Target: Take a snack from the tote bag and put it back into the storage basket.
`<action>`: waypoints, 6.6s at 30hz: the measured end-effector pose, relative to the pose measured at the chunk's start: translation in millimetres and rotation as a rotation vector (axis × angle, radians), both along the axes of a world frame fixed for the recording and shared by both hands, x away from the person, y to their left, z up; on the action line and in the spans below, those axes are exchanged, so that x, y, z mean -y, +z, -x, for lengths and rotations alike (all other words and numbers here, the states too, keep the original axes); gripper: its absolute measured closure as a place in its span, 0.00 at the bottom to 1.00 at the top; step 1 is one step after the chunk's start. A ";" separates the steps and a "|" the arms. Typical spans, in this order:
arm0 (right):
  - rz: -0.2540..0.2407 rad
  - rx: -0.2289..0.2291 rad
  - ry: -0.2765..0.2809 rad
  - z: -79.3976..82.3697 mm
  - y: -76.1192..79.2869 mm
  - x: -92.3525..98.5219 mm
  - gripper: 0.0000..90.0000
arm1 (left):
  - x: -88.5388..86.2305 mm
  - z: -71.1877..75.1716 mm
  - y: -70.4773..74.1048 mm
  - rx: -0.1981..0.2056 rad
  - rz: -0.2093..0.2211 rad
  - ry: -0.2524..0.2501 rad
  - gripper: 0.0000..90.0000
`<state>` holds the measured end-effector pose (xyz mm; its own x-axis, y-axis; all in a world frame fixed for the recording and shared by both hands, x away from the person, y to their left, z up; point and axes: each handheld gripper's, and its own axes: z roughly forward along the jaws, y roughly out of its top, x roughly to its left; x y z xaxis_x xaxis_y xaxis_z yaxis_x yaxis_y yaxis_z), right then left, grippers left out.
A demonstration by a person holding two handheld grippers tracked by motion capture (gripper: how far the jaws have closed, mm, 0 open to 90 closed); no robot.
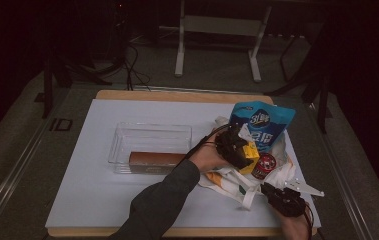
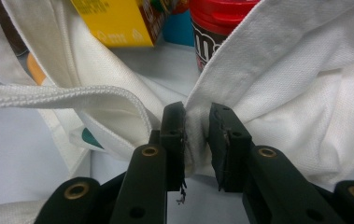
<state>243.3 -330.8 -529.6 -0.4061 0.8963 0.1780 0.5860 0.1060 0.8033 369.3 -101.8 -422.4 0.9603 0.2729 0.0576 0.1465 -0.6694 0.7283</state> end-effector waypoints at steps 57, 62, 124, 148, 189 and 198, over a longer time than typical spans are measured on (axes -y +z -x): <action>-0.003 0.004 -0.002 0.3 -0.5 0.1 0.84 | -84.9 13.2 67.2 0.002 0.105 0.141 0.32; -0.003 0.003 -0.002 0.3 -0.5 0.1 0.84 | -91.8 13.7 69.7 0.003 0.109 0.145 0.32; -0.011 0.004 -0.005 0.9 -1.3 0.3 0.84 | -182.5 10.4 64.8 0.037 0.098 0.368 0.32; -0.014 0.004 -0.005 0.8 -1.7 0.8 0.84 | -212.6 5.6 50.0 0.058 0.068 0.498 0.32; -0.014 0.003 -0.006 0.9 -1.7 0.7 0.84 | -251.2 -1.3 32.6 0.051 0.078 0.704 0.32; -0.016 0.002 -0.005 0.8 -1.8 1.0 0.84 | -253.6 -1.1 29.8 0.059 0.074 0.724 0.32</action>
<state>242.5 -331.7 -531.5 -0.4022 0.8952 0.1918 0.5846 0.0899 0.8063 370.4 151.7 -392.6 0.5339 0.8434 0.0606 0.4923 -0.3683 0.7887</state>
